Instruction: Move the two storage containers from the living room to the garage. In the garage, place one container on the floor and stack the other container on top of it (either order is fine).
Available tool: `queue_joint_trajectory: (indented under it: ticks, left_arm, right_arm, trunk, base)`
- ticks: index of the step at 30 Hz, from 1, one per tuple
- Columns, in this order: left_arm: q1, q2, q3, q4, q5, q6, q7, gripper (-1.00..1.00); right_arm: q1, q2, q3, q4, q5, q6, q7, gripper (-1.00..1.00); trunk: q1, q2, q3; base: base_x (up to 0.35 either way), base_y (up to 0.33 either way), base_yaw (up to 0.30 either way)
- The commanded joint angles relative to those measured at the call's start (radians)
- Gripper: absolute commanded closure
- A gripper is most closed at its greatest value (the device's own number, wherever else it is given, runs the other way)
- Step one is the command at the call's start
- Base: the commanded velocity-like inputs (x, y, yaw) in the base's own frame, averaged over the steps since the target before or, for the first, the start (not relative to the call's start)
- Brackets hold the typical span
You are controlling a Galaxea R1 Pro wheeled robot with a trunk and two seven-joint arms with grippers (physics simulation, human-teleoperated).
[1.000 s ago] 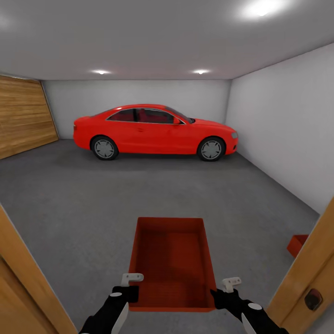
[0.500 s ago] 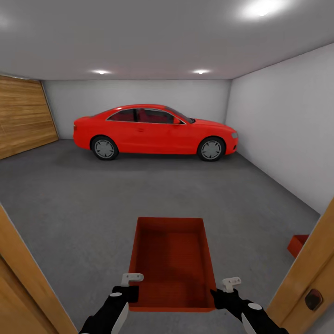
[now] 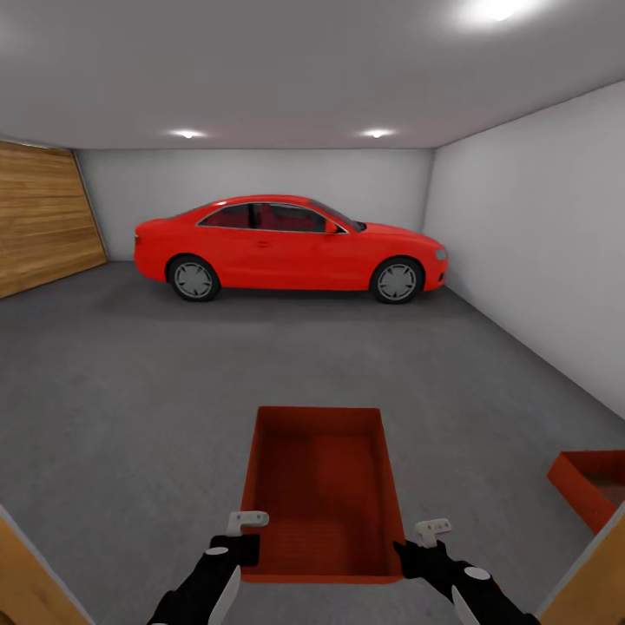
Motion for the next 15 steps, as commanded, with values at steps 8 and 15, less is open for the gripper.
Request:
queue_joint_trajectory:
  ticks: [8,15]
  left_arm:
    - [-0.002,-0.001,0.052,-0.04,-0.01,0.007,0.002,1.0]
    - [-0.002,-0.001,0.052,-0.04,-0.01,0.007,0.002,1.0]
  right_arm:
    - [0.001,-0.001,0.01,-0.002,0.013,0.003,0.001,1.0]
    - [0.001,-0.001,0.01,-0.002,0.014,0.003,0.002,1.0]
  trunk:
    - [0.0,-0.002,-0.002]
    - [0.0,-0.002,-0.002]
  base:
    - [0.121,0.0,0.0]
    - [0.08,0.0,0.0]
